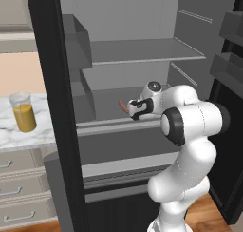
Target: Move the chili pepper and sausage from the second highest shelf to the top shelf to make space. Then, place the pitcher from the counter on the cleared second highest shelf.
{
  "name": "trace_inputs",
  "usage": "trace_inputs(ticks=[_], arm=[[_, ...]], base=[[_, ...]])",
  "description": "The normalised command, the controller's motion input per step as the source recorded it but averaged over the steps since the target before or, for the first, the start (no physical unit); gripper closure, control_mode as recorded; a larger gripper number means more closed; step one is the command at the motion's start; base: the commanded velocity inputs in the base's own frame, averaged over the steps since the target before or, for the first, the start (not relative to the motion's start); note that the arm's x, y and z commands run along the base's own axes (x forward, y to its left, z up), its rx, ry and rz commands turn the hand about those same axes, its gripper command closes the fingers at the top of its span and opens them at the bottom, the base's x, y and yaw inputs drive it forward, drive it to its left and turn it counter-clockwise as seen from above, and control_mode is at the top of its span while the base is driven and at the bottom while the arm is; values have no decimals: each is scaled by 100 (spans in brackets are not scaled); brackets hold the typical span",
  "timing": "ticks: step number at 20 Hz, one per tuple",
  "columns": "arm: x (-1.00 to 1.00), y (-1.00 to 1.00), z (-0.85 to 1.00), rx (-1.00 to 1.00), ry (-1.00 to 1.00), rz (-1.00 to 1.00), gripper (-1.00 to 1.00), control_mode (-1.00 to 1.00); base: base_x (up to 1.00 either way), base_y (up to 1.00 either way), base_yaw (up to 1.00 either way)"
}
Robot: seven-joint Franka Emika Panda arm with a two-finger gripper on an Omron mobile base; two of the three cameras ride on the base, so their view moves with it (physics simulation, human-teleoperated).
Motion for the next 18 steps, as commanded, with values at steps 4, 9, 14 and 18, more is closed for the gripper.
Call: trace_inputs(ticks=[4,9,14,18], arm=[[33,0,-16,0,0,0,-100,-100],[29,0,-20,0,0,0,-100,-100],[28,0,-27,0,0,0,-100,-100],[17,0,-31,0,0,0,100,-100]], base=[[0,0,0],[0,0,0],[0,0,0],[0,0,0]])
